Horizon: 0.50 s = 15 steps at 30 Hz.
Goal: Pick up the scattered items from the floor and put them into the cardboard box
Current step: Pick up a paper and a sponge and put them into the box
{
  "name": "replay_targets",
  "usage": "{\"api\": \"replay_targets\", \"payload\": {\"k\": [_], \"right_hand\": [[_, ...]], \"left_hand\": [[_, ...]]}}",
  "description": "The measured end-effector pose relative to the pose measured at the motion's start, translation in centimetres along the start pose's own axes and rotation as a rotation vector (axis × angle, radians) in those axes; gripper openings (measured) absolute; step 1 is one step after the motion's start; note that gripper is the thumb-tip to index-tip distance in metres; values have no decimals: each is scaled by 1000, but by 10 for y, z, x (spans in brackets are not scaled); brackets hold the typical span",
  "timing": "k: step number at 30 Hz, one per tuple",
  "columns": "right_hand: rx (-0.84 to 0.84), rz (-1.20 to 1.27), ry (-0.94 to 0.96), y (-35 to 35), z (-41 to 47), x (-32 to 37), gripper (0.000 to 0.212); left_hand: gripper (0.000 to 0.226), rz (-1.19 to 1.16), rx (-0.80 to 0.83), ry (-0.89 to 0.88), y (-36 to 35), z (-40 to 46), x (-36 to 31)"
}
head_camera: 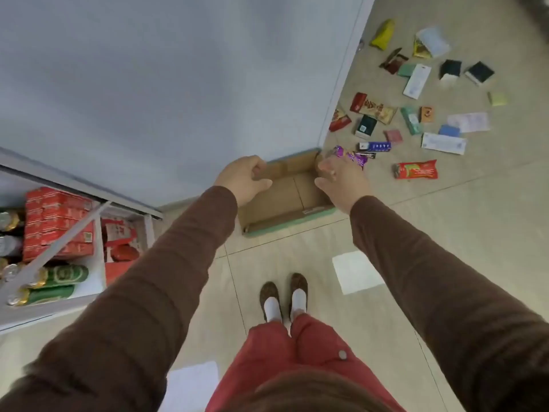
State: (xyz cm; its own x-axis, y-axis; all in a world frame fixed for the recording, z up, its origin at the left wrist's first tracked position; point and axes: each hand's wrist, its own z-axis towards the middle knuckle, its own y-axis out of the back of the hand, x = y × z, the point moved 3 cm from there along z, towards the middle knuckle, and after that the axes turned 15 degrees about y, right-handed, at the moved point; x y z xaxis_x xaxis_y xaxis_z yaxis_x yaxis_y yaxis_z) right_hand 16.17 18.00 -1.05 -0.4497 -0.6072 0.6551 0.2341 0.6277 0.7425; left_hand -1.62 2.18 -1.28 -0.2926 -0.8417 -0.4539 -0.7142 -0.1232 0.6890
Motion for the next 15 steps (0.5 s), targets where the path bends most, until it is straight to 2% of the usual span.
{"api": "replay_targets", "payload": {"k": [6, 15], "right_hand": [[45, -30, -149, 19, -45, -95, 32], [20, 8, -260, 117, -86, -262, 30]], "left_hand": [[40, 101, 93, -8, -82, 15, -60], [43, 231, 161, -34, -213, 39, -217]]}}
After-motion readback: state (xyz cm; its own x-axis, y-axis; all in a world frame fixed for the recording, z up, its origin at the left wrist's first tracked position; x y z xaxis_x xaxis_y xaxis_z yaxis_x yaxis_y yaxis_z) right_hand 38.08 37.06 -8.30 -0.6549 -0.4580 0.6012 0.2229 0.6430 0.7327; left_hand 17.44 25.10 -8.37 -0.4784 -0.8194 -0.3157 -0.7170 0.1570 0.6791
